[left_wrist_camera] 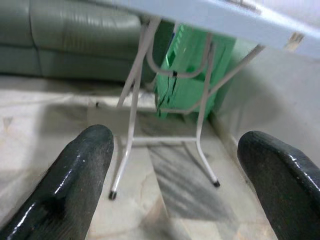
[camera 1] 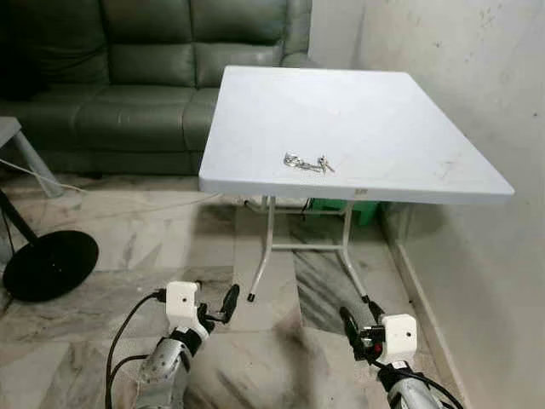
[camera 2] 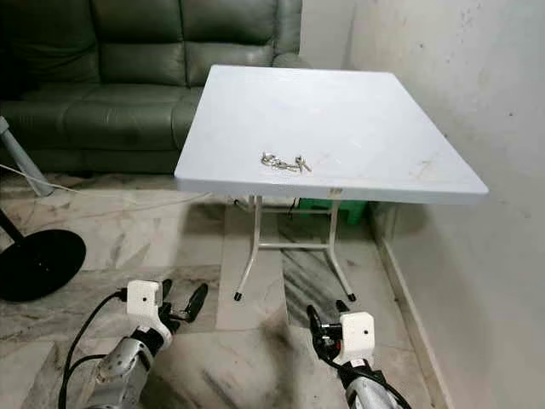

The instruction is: Hang keys on a hook

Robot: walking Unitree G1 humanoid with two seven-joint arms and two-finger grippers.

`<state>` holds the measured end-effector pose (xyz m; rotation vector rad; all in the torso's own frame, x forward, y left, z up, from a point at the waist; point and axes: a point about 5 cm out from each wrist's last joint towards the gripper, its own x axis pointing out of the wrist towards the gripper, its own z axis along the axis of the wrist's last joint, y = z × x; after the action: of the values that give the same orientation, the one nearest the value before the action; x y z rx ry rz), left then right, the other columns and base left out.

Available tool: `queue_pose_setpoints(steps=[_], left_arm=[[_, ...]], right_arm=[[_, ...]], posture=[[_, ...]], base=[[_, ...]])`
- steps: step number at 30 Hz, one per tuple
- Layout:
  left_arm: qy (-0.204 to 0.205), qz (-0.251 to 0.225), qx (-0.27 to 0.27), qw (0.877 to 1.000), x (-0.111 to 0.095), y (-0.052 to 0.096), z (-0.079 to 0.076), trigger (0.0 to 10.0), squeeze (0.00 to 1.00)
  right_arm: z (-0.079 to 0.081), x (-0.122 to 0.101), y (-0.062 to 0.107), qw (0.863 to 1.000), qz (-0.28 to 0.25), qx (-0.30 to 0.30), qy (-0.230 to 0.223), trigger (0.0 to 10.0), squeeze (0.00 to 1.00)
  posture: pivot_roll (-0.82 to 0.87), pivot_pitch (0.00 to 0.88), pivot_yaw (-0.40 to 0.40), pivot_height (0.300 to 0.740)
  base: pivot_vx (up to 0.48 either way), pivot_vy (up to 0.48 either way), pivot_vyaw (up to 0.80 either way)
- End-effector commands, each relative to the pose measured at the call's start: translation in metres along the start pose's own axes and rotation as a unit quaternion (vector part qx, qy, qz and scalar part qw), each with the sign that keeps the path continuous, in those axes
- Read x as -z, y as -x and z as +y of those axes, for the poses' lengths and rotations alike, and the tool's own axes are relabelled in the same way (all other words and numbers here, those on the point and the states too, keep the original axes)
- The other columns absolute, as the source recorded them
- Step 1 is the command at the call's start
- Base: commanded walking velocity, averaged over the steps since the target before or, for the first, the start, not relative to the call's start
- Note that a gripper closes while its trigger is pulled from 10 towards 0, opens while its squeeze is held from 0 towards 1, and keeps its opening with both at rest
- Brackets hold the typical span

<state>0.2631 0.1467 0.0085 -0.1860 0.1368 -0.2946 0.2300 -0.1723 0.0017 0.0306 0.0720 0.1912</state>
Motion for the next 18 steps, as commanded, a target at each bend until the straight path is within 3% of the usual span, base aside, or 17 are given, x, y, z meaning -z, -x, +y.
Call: queue_pose_setpoints(steps=[1,14,18], left_arm=[[-0.003,-0.027,0.012,1.0,-0.012,-0.005,-0.002,10.0,0.0],[-0.004,-0.094,-0.012,0.995,-0.057,-0.02,0.007,10.0,0.0],[-0.001,-0.135,-0.007,0.991,-0.077,-0.019,0.0,10.0,0.0]], right_arm=[[-0.002,-0.011,-0.004,1.0,-0.027,0.0,0.004,10.0,1.0],[-0.012,-0.062,-0.027,0.993,-0.115,0.025,0.0,10.0,1.0],[-0.005,-0.084,-0.025,0.987,-0.158,0.005,-0.015,10.0,1.0]], posture=[[0.02,0.0,-0.061,0.74],[0.02,0.0,-0.062,0.74],[0.02,0.0,-0.064,0.74]], base=[[0.0,0.0,0.0],[0.0,0.0,0.0],[0.0,0.0,0.0]])
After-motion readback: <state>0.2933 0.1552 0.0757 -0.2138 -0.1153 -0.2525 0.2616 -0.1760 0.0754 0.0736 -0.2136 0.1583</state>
